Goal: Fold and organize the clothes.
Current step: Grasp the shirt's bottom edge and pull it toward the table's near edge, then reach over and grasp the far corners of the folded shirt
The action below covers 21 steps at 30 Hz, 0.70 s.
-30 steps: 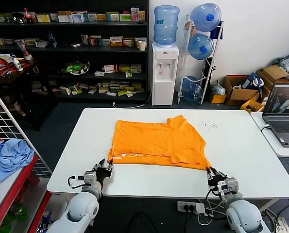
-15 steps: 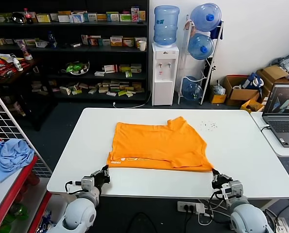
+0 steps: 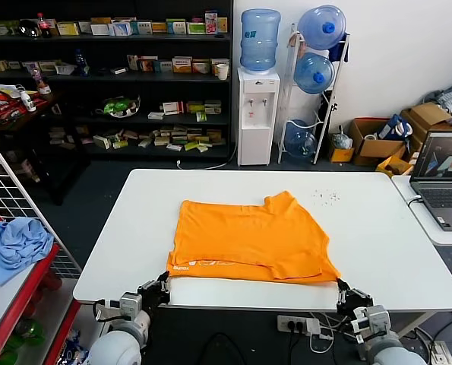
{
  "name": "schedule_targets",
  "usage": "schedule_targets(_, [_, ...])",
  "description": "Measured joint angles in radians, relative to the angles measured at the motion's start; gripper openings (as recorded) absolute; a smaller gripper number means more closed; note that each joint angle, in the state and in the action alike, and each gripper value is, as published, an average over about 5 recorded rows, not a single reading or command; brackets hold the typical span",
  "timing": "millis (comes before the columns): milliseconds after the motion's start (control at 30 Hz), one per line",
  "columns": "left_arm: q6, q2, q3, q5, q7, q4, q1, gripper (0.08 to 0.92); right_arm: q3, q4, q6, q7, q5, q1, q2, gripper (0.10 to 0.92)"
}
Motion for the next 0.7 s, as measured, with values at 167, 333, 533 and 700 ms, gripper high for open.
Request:
schedule_targets(167, [0.016,0.019,-0.009,0.008,-0.001,-0.041,0.036,0.180,0.009,0.034,-0.019,0.015,0.021,-0.023,-0.011,0.267])
schedule_targets(333, [0.035,0.036,-0.016,0.007,-0.005,-0.073,0.051,0.319,0.024,0.065,-0.044,0.037,0.063,-0.031,-0.030,0.415])
schedule_targets(533, [0.034,0.047,-0.022,0.002,-0.003,-0.093,0.049,0.492,0.031,0.071,-0.032,0.049,0.121,-0.010,-0.062,0.588])
schedule_targets(700, [-0.005,0.037,-0.014,0.006,0.010,-0.074,0.005,0.640,0.019,0.026,0.002,0.045,0.177,0.065,-0.090,0.718])
